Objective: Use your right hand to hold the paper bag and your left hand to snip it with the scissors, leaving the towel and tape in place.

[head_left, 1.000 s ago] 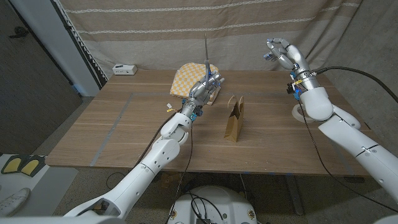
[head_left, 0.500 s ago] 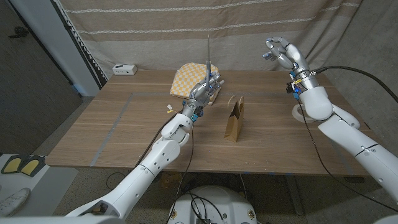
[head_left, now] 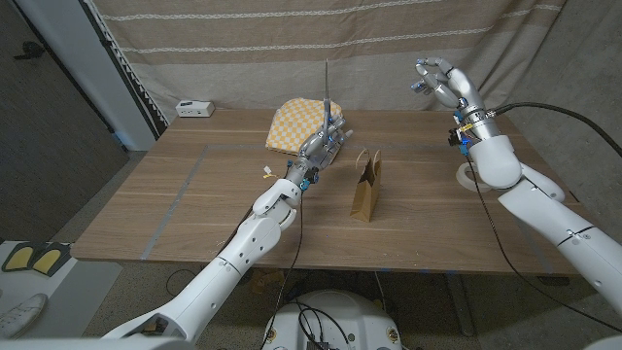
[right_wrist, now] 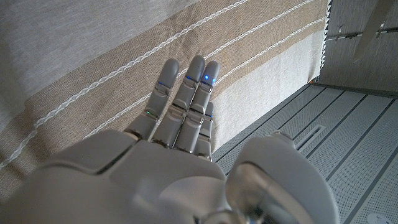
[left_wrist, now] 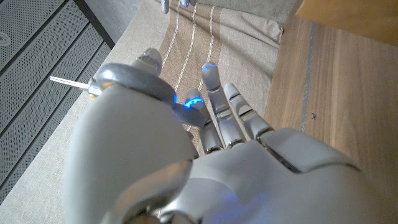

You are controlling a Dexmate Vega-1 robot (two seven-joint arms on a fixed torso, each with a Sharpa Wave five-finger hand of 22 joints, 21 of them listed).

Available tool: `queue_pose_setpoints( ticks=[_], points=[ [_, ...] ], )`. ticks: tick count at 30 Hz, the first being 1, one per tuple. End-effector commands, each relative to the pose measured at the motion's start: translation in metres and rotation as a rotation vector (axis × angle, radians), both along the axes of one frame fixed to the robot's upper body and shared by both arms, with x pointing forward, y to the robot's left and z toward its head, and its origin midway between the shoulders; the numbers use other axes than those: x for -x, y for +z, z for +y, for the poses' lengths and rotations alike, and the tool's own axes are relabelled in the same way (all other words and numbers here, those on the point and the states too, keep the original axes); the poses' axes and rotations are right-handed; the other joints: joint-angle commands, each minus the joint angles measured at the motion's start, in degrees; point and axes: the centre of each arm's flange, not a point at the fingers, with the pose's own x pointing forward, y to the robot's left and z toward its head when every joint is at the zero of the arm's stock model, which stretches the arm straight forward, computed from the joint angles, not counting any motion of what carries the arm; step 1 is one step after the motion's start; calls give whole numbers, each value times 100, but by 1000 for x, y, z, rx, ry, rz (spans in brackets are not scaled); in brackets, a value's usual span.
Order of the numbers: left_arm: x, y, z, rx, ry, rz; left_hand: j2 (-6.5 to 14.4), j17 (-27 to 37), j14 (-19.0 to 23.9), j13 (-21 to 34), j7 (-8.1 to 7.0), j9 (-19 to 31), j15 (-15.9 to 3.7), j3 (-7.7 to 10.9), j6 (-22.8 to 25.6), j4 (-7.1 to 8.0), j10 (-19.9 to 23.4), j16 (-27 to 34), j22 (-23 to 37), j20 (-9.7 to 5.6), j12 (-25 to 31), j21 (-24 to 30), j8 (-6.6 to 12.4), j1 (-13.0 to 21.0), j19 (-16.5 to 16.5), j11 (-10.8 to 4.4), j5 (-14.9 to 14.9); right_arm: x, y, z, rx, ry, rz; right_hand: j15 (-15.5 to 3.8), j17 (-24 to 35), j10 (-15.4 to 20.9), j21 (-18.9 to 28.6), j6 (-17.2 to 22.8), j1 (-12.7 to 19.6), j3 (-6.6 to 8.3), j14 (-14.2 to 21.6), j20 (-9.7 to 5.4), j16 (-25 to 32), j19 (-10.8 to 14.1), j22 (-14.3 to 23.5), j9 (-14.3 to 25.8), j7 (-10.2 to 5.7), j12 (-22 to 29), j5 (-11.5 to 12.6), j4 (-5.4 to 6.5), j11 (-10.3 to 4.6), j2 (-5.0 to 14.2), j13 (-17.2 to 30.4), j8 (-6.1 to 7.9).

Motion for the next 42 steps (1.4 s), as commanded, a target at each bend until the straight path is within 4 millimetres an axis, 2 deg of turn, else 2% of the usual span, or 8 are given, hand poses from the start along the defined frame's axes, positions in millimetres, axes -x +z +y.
queue_pose_setpoints(
  ticks=[1,10,22,25,27,30,35,42],
  points=[
    [3,-1,0,-5,26,4,-118,4,-26,11,59,-2,-821,-9,72,-15,787,-6,37,-424,527,46,-11,-56,15,-688,-24,3,1,-1,4,-9,-1,-576,0,17,-17,40,-60,-12,-24,-383,-18,4,15,34,6,40,-10,-53,18,0,15,-39],
    [8,-3,2,3,93,21,-719,22,-31,10,80,52,-769,-592,38,184,877,1,23,-318,527,104,-35,-815,180,-678,218,5,2,-1,-6,-5,-10,-576,-12,17,-24,44,-77,-16,-26,-381,-24,15,16,35,11,47,-17,-58,14,-4,12,-67],
    [8,-7,7,7,122,81,-701,-35,135,8,366,158,-779,-1343,500,218,1031,30,-56,-252,526,75,212,-1336,309,-661,650,3,3,2,-5,-2,-8,-576,-31,17,-42,53,-103,-18,-44,-374,-38,8,17,37,8,62,-26,-65,36,-1,12,-108],
    [7,-6,13,-17,140,94,-705,-71,272,1,523,192,-775,-1666,664,254,1157,45,-98,-266,528,80,311,-1571,427,-668,769,3,4,2,-5,0,-9,-576,-35,10,-45,57,-109,-18,-44,-377,-40,8,17,38,13,61,-28,-66,27,-1,11,-116],
    [7,-4,17,-31,160,86,-678,-245,461,-12,915,-85,-778,-2129,1038,198,1505,-40,-192,-300,528,79,351,-1707,623,-680,757,2,4,2,-8,0,-8,-575,-38,20,-47,52,-114,-20,-47,-377,-42,9,17,38,6,65,-29,-66,23,-2,8,-124],
    [10,1,27,-56,225,70,-714,-370,632,-18,1137,-177,-762,-2579,1155,187,1650,-120,-281,-294,509,70,492,-1935,790,-674,665,0,4,3,-11,4,-8,-575,-44,4,-51,62,-124,-22,-47,-379,-45,13,17,39,16,62,-32,-67,14,-4,7,-133],
    [10,3,35,-76,265,70,-718,-455,829,-17,1280,-219,-757,-3070,1142,162,1727,-151,-370,-263,506,36,679,-2163,898,-672,561,-2,5,4,-12,9,-8,-576,-52,17,-57,59,-136,-23,-47,-380,-48,14,17,40,9,70,-36,-69,29,-2,1,-153],
    [9,5,46,-130,296,51,-720,-555,880,-18,1396,-204,-750,-3448,972,174,1635,-225,-422,-211,483,-8,676,-2392,916,-657,484,-5,6,5,-15,10,-7,-574,-59,18,-64,69,-143,-23,-60,-383,-55,13,17,40,26,75,-38,-72,24,-1,0,-166]
  ],
)
